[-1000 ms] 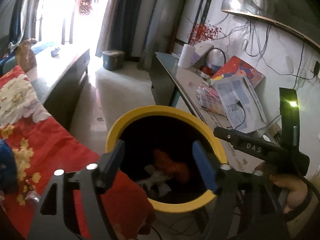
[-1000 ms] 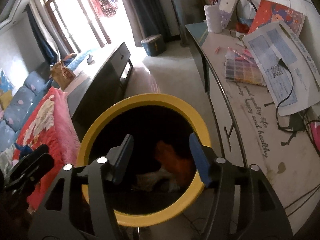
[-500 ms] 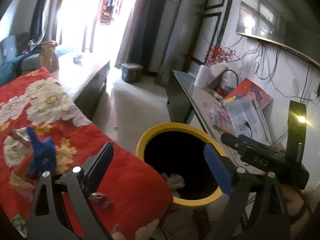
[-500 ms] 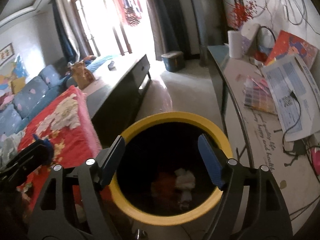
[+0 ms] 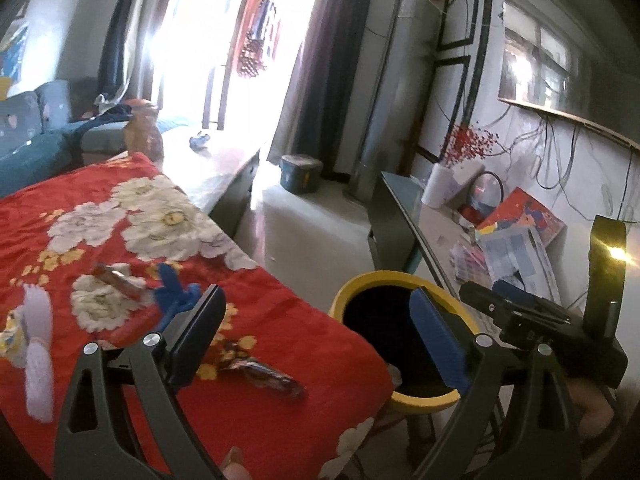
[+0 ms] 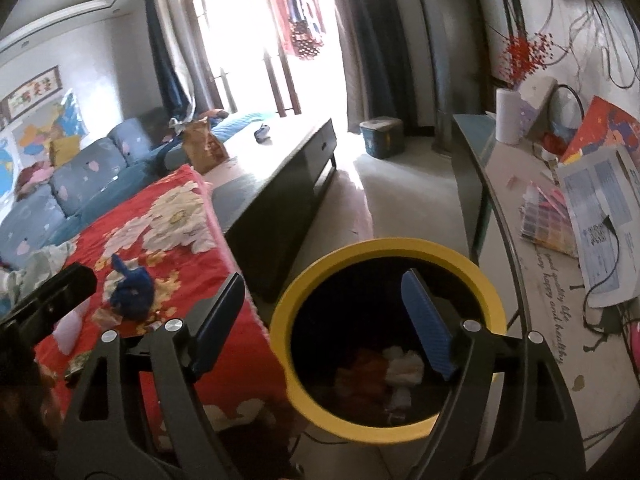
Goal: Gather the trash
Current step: 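Open both tools to drop the wrapper and red bag into the bin, then move both open tools back over the bedspread trash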
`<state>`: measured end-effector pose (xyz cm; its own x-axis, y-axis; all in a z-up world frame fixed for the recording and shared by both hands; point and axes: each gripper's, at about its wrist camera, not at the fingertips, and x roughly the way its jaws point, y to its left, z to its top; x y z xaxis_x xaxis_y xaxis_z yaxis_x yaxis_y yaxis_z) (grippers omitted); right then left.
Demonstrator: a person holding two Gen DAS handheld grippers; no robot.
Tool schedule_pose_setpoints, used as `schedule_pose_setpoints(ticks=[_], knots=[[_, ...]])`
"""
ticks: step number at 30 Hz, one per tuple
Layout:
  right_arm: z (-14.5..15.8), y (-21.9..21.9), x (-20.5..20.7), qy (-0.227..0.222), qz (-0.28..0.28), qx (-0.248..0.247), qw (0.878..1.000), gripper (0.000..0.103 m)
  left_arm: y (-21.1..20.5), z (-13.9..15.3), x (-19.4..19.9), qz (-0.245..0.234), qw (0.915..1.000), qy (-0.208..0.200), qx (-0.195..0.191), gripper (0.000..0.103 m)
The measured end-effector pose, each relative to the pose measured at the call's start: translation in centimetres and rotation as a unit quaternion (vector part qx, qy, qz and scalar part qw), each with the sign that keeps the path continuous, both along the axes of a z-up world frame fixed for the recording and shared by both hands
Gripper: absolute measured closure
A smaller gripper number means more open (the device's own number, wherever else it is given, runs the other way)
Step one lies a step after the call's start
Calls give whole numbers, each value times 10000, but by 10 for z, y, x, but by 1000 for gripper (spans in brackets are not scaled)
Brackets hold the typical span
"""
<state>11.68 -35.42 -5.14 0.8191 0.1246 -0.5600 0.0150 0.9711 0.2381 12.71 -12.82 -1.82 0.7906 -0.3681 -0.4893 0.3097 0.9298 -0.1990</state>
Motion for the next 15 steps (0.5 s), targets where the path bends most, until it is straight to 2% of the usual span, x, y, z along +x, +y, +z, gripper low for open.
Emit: schedule_pose_setpoints(ticks=[15], knots=[[13, 55, -5, -57, 557, -209, 9982, 30, 52, 8, -12, 523, 9984, -123, -187, 12]])
